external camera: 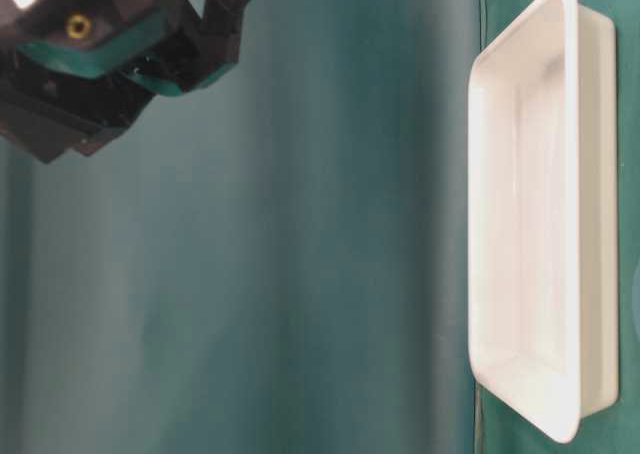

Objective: Pick up the tape from a random location and place it into the white case.
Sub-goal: 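Lower the left gripper over the white roll and align with its hole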

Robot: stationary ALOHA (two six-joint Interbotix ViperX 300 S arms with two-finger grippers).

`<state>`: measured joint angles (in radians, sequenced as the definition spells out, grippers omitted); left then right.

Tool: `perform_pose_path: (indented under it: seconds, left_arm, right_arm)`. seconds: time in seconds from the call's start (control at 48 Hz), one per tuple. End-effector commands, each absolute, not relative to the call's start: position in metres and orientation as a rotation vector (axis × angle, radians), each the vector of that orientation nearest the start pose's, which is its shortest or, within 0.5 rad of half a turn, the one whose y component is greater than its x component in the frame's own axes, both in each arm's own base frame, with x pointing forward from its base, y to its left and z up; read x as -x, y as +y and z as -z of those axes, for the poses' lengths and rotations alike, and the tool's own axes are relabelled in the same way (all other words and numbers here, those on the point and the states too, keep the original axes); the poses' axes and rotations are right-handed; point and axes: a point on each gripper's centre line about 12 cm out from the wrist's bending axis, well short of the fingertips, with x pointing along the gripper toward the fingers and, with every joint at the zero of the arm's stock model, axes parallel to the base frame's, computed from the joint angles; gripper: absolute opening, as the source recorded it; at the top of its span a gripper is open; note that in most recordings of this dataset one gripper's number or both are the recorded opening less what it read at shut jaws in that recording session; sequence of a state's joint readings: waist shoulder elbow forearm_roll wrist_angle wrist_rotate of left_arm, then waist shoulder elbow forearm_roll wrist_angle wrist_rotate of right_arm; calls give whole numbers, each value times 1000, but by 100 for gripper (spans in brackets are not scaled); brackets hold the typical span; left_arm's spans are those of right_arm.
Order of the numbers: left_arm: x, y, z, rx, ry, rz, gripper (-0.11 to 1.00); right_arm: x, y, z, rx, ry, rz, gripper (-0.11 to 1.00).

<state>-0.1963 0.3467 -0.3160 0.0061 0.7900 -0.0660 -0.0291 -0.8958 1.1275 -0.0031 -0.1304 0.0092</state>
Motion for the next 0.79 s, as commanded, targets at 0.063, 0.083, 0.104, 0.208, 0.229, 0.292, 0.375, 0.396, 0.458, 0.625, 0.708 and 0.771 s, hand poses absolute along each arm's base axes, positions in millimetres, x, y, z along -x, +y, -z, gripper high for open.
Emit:
perform_pose_path:
  seconds: [0.063,0.083,0.104,0.208,0.229,0.292,0.375,0.396,0.458,0.625,0.708,0.771]
  left_arm:
    - [-532,-105,-296,-21,803,154,98]
    - [-532,-105,-295,-20,805,153,98]
    - [-533,-104,-292,-16,809,150,98]
    - [-534,-104,-282,-20,826,149,98]
    - [-534,-105,-279,-20,829,149,98]
    - [-535,-104,-271,-20,837,147,98]
    - [-537,-103,-257,-20,850,144,98]
    - [-537,-104,-254,-21,855,145,98]
    - [-538,-105,-244,-16,869,144,98]
    - [-542,-106,-218,-10,913,134,98]
    - [-544,-106,-205,-11,928,132,98]
    - [-546,-106,-195,-12,942,131,98]
  right_arm:
    - [-216,-7,-290,-7,77,30,92]
    - [-216,-7,-291,-9,75,31,92]
    - [-216,-7,-290,-7,78,30,92]
    - [-217,-6,-289,-7,83,29,92]
    - [-217,-6,-289,-9,84,29,92]
    - [-218,-6,-288,-9,87,29,92]
    - [-218,-6,-288,-7,87,29,92]
    - [-218,-6,-288,-7,89,29,92]
    - [-218,-6,-288,-9,89,29,92]
    - [-218,-6,-287,-8,93,29,92]
    - [-218,-6,-286,-8,100,29,92]
    - [-218,-6,-285,-9,106,29,92]
